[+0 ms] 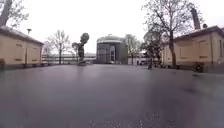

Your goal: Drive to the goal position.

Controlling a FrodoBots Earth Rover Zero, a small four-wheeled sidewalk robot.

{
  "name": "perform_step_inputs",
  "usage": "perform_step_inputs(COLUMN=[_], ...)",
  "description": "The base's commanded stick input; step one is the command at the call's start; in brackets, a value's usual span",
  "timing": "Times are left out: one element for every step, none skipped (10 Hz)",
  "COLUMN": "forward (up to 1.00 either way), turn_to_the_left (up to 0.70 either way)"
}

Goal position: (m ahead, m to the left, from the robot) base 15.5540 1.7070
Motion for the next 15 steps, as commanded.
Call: perform_step_inputs(forward=[1.0, 1.0, 1.0, 1.0, 1.0, 1.0, 1.0, 1.0, 1.0, 1.0, 1.0, 1.0, 1.0, 1.0, 1.0], turn_to_the_left=[0.0, 0.0, 0.0, 0.0, 0.0, 0.0, 0.0, 0.0, 0.0, 0.0, 0.0, 0.0, 0.21, 0.4, 0.4])
